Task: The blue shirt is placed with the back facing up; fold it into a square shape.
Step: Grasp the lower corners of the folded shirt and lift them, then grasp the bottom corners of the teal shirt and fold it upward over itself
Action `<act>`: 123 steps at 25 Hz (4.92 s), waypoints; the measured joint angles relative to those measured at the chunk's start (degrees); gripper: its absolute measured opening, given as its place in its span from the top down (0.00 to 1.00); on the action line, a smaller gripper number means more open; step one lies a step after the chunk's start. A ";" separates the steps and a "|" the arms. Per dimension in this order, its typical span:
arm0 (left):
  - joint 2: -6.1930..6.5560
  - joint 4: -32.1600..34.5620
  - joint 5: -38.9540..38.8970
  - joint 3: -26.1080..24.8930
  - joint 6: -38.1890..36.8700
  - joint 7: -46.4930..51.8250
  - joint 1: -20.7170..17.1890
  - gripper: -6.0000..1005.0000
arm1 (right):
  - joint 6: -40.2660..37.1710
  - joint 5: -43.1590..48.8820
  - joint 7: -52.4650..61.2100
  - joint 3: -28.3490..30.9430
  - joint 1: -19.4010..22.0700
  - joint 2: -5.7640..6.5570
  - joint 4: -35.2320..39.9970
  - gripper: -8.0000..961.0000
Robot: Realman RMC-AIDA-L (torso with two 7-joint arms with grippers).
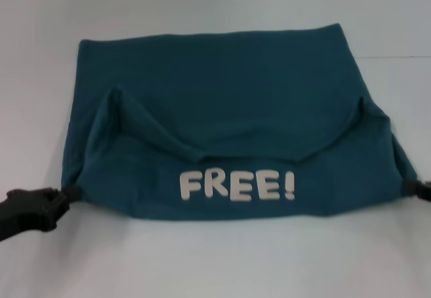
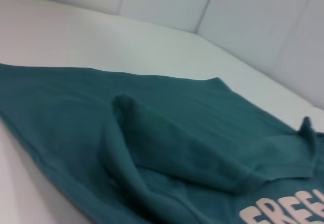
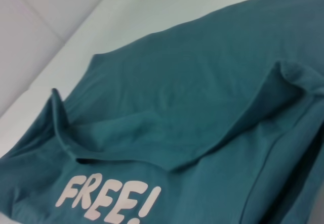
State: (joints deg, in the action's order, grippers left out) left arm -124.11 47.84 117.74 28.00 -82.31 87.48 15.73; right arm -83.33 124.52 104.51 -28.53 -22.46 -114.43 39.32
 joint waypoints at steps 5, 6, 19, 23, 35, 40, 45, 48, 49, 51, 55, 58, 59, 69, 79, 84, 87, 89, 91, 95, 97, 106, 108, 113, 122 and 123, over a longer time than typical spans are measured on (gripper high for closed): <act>0.11 2.97 1.94 -3.87 -12.83 2.28 -2.23 0.99 | -9.32 -0.04 -4.56 2.36 5.07 -0.31 3.21 0.96; 0.15 3.41 2.71 -5.48 -15.80 2.46 -2.55 0.99 | -10.76 -0.01 -5.57 2.96 5.93 -0.33 3.40 0.96; -0.13 4.60 8.95 -10.54 -30.99 1.94 -6.89 0.99 | -22.20 1.32 -14.37 6.60 13.89 0.42 3.72 0.96; -0.27 4.20 9.90 -10.62 -31.96 1.75 -7.66 0.99 | -23.89 3.95 -16.41 9.29 14.79 0.44 3.69 0.96; 0.49 2.81 9.56 -14.00 -29.46 2.59 -3.44 0.99 | -24.87 5.29 -17.64 16.94 11.38 0.69 3.16 0.96; 2.23 -1.55 9.47 -16.28 -24.86 3.55 2.35 0.99 | -21.04 5.46 -16.33 17.74 7.18 1.57 1.08 0.96; 3.37 -4.03 9.40 -16.47 -19.73 4.86 7.77 0.99 | -13.00 5.25 -14.21 17.78 2.03 3.50 -3.60 0.96; 3.95 -5.37 9.39 -16.54 -14.57 6.26 10.99 0.99 | -7.87 5.34 -14.17 17.53 -1.26 3.72 -5.45 0.96; 4.12 -5.89 9.39 -16.55 -12.51 6.67 12.16 0.99 | -6.30 5.33 -14.16 17.55 -2.31 3.70 -5.87 0.96; 4.39 -6.97 9.36 -16.56 -8.53 7.41 14.18 0.99 | -3.03 5.13 -14.16 17.58 -4.60 3.42 -6.56 0.96; 4.47 -8.69 9.25 -16.49 -1.17 8.37 17.68 0.99 | 2.74 5.09 -14.29 17.44 -9.13 2.61 -7.45 0.96; 4.29 -10.02 8.69 -16.10 4.21 8.69 19.59 0.99 | 7.62 4.90 -14.39 17.35 -11.62 2.22 -8.40 0.96; 4.24 -10.59 8.46 -16.01 6.43 8.76 20.29 0.99 | 9.56 4.78 -14.47 17.35 -12.40 2.11 -8.86 0.96; 4.01 -14.07 6.28 -15.84 22.21 8.43 24.45 0.99 | 22.93 4.28 -15.19 16.07 -18.47 0.97 -10.24 0.96; 3.66 -16.41 4.91 -15.21 32.63 6.86 26.49 0.99 | 36.14 -0.77 -20.12 9.29 -23.25 -0.57 -14.01 0.96; 3.41 -16.34 4.45 -14.88 34.84 6.69 26.82 0.99 | 40.03 -5.02 -22.45 6.63 -24.11 -0.93 -14.70 0.96; 3.41 -16.27 2.55 -14.88 35.67 5.69 26.82 0.99 | 41.10 -7.41 -23.52 5.63 -24.18 -0.95 -14.96 0.96; 3.44 -16.63 1.51 -14.88 36.27 4.60 26.80 0.98 | 41.76 -8.58 -24.45 5.50 -24.22 -0.96 -15.47 0.96; 3.46 -17.14 0.78 -14.85 36.91 3.52 26.82 0.97 | 42.36 -9.81 -25.41 5.48 -24.26 -0.96 -16.35 0.96; 3.37 -17.94 0.38 -14.31 38.04 2.44 27.04 0.95 | 43.21 -11.69 -27.45 5.45 -24.29 -0.96 -17.66 0.96; 3.35 -18.28 0.38 -14.28 38.17 2.16 27.15 0.95 | 43.43 -11.89 -27.87 5.43 -24.30 -0.96 -17.89 0.96; 2.67 -18.48 0.16 -14.19 39.16 0.56 27.57 0.91 | 45.38 -12.04 -28.06 4.49 -24.58 -1.37 -18.36 0.96; 2.19 -18.48 -0.66 -14.19 40.17 -0.35 27.61 0.90 | 45.90 -12.04 -28.10 3.35 -24.71 -1.40 -18.64 0.96; 1.51 -18.43 -3.70 -14.21 44.17 -1.24 27.35 0.88 | 49.59 -12.21 -27.94 2.28 -24.82 -1.99 -18.27 0.93; 1.22 -18.22 -8.40 -14.21 45.63 -3.75 25.78 0.66 | 49.52 -14.33 -27.42 2.00 -24.82 -1.66 -17.39 0.58; 1.22 -18.21 -8.46 -14.20 45.29 -3.75 25.62 0.62 | 48.98 -14.33 -27.02 2.00 -24.74 -1.58 -17.38 0.56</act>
State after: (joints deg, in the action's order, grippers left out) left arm -122.89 29.63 109.28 13.80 -37.02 83.74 41.35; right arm -34.35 110.19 77.49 -26.53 -47.20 -116.01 21.94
